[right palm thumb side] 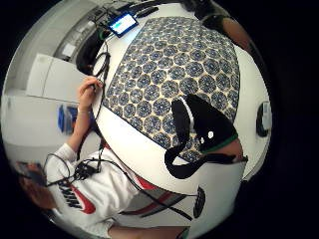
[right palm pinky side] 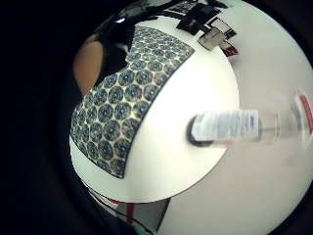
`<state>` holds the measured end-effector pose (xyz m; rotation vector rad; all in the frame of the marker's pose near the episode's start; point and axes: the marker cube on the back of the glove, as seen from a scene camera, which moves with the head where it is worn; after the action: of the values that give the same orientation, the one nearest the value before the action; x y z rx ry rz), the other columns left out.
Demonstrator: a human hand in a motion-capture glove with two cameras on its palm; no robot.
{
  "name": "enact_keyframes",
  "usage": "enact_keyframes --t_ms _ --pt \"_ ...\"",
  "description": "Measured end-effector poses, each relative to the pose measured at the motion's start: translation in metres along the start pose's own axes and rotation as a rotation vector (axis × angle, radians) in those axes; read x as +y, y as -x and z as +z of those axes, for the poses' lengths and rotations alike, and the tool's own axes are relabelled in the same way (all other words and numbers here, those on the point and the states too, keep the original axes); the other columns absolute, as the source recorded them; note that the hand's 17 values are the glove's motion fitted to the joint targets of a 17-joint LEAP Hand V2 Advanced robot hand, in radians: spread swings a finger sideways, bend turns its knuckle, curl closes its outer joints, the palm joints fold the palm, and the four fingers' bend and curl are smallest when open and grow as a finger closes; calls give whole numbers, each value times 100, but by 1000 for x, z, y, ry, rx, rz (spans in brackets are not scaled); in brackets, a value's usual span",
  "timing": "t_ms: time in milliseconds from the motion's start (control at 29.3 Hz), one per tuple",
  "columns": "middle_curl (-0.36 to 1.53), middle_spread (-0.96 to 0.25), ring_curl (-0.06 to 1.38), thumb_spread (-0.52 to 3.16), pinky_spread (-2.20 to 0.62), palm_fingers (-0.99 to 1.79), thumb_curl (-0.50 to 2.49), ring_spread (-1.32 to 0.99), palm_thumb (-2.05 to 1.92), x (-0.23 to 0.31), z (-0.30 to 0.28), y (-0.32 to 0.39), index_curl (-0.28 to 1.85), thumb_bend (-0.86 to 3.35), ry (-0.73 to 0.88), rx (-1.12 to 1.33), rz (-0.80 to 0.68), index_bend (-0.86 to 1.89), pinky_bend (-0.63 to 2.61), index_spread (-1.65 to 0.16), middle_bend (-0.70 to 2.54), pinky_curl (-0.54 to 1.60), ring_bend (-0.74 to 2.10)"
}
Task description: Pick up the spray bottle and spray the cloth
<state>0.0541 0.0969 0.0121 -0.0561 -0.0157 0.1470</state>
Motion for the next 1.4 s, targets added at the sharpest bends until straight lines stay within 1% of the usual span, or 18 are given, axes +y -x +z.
enact_keyframes --t_ms 273,443,546,648,853,1023,1126,1262,1398 --pt "27 -5 24 113 16 64 22 -1 59 -51 -1 53 24 28 -8 20 -108 15 35 -37 28 25 29" --pt "29 -5 25 116 16 63 24 -1 60 -71 -13 107 24 25 -73 38 -226 14 35 -38 27 27 27" --pt "30 -5 26 118 16 63 25 -1 60 -73 -20 125 25 23 -108 40 -278 14 35 -38 26 28 27" --pt "31 -5 26 119 16 63 26 -1 61 -59 -22 120 25 21 -128 28 -287 14 35 -38 26 28 26" --pt "32 -6 27 120 15 63 27 -1 61 -12 -11 72 26 17 -175 -82 -168 14 34 -38 25 29 25" --pt "33 -6 29 121 15 67 27 -2 61 14 0 18 26 14 -279 -309 33 13 33 -38 23 30 29" --pt "33 -5 30 122 14 69 27 -2 60 13 2 -6 25 12 -346 -498 146 12 33 -38 22 31 31" --pt "34 -4 32 119 14 71 26 -1 55 -3 8 -40 24 6 -415 -772 252 9 34 -37 22 32 36" --pt "35 -3 34 117 13 70 26 0 53 -26 15 -68 23 2 -461 -905 313 8 36 -36 22 33 37"
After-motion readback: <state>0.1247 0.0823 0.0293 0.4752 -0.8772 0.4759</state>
